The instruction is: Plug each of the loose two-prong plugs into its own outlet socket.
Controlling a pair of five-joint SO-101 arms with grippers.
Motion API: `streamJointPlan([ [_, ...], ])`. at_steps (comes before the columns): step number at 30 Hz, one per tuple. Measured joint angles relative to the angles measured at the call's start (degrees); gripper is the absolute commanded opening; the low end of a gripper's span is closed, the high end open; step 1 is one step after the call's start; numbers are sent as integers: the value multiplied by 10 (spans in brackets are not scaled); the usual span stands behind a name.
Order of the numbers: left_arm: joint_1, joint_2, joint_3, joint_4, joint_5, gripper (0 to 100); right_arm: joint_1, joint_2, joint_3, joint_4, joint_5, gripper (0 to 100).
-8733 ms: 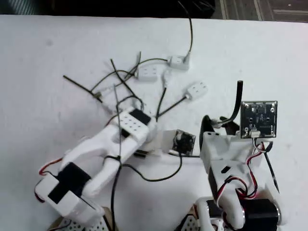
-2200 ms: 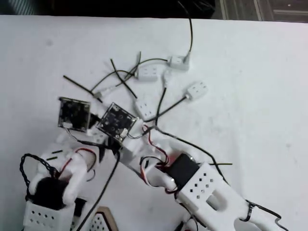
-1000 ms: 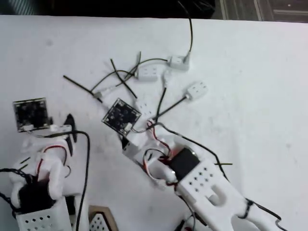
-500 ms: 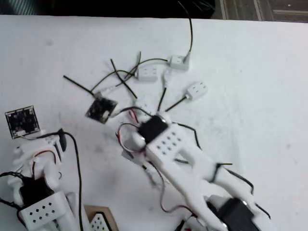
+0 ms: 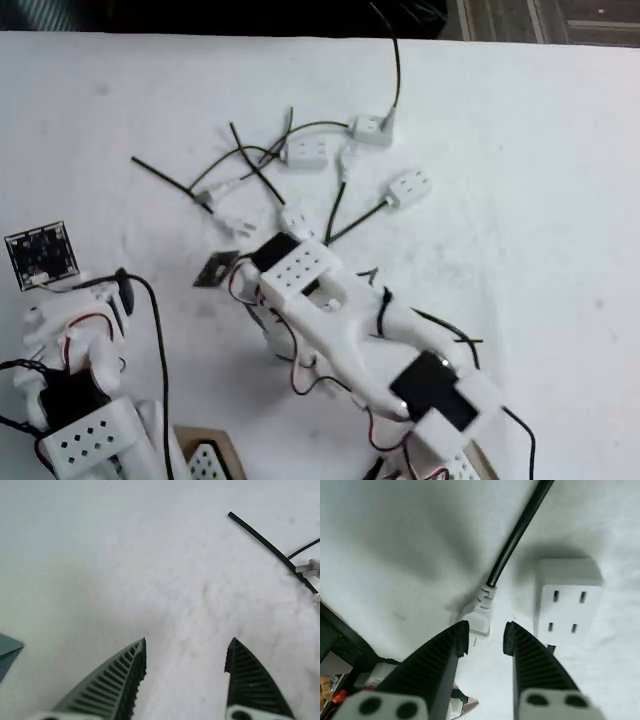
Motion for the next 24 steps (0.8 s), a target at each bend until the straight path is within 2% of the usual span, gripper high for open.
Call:
streamJointPlan([
  [5,0,0,0,0,0,264,0,51,-19,0,0,183],
  [24,0,0,1,0,0,264,-8,156,-51,11,-2,159],
])
